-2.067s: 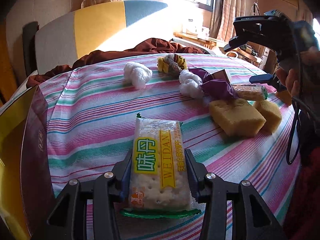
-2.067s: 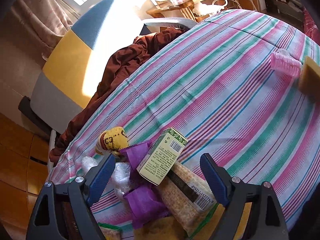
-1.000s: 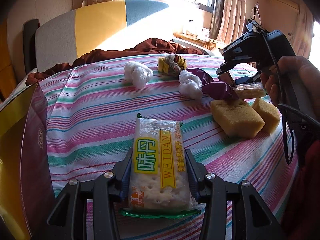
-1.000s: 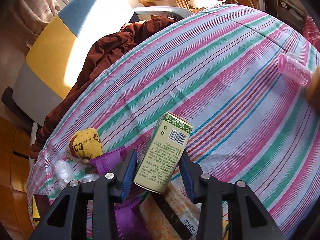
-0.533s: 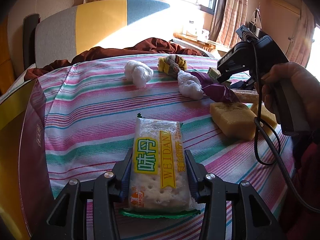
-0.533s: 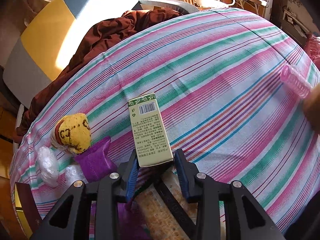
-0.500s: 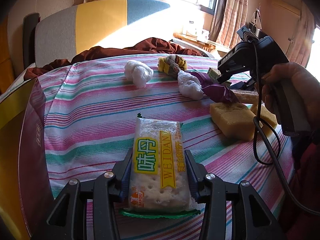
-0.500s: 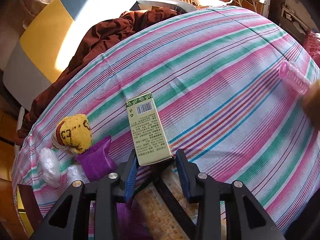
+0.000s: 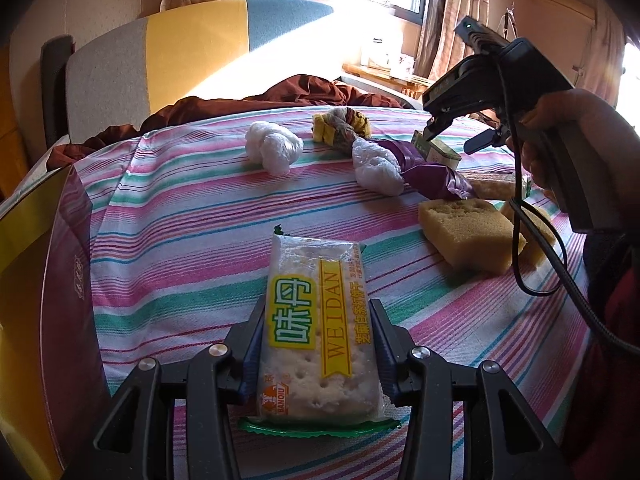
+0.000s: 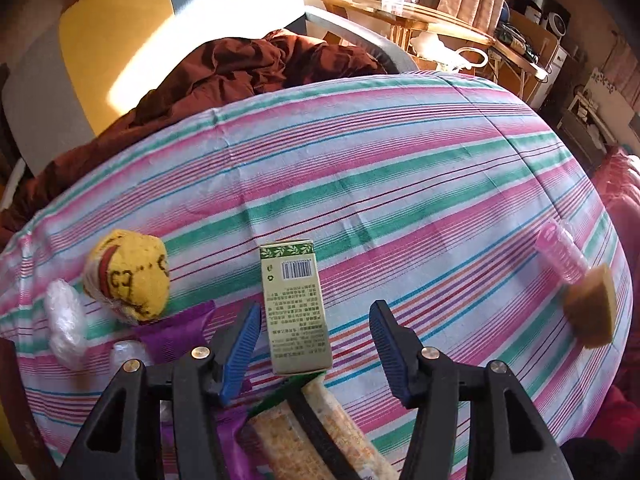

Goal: Organize objects
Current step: 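Grasp and lift the green-and-white juice carton with the right tool while left holds the crackers, then lower the cracker pack into the gold tin and open the left tool while right carries the carton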

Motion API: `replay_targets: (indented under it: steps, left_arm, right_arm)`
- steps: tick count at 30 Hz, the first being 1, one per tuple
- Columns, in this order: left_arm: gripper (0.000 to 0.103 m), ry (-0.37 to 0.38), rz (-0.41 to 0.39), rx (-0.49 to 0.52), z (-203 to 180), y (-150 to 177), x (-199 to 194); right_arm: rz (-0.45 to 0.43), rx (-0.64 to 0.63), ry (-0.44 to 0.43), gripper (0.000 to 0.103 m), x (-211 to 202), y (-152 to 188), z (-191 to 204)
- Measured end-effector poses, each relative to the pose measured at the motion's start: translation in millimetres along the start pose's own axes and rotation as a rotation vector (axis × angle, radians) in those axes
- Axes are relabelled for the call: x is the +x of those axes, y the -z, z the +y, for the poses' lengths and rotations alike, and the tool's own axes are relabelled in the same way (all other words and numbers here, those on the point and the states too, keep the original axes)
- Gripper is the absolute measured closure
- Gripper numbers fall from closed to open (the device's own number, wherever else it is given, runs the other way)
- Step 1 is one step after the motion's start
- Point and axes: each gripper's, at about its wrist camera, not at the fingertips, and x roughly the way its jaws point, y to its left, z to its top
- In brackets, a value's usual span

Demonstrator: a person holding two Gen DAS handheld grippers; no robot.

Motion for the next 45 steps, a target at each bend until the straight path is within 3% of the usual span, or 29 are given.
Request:
replay_targets:
  steps: [2, 4, 6, 10, 14, 18, 24, 28, 34, 42, 45]
  left_arm:
    - [0.056, -0.019, 0.003, 0.018, -4, 0, 0]
    - [0.056, -0.036, 0.004, 0.034, -7, 0, 1]
    - [0.056, -0.043, 0.004, 0.039, -8, 0, 0]
    - [0.056, -0.061, 0.010, 0.042, -10, 1, -2]
    - [0.056, -0.060, 0.040, 0.031, -14, 0, -12]
    - [0.056, -0.054, -0.013, 0.058, -21, -5, -44]
    - [0.056, -0.072, -0.055, -0.005, -1, -14, -87]
    - [0.056, -0.114, -0.090, -0.069, 32, -18, -120]
    - [0.056, -0.254, -0.104, -0.187, 115, -15, -159]
    - [0.056, -0.462, -0.045, -0.359, 247, 4, -172]
    - [0.056, -0.475, -0.009, -0.423, 280, 13, -167]
  right_arm:
    - [0.074, 0.011, -0.033, 0.068, 10, 12, -9]
    - [0.053, -0.010, -0.034, 0.072, 5, 19, -11]
    - [0.050, 0.015, -0.074, 0.073, 5, 19, -14]
    - [0.035, -0.011, -0.052, 0.073, 6, 20, -11]
    - [0.022, 0.019, -0.082, 0.073, 3, 21, -17]
    - [-0.028, 0.033, -0.103, 0.073, -9, 21, -21]
    - [-0.082, -0.004, -0.105, 0.073, -18, 13, -4]
    - [-0.116, -0.032, -0.098, 0.073, -27, 15, 2]
    - [-0.196, -0.103, -0.097, 0.073, -45, 19, 19]
    - [-0.269, -0.192, -0.083, 0.073, -60, 24, 41]
    - [-0.276, -0.213, -0.083, 0.073, -61, 26, 46]
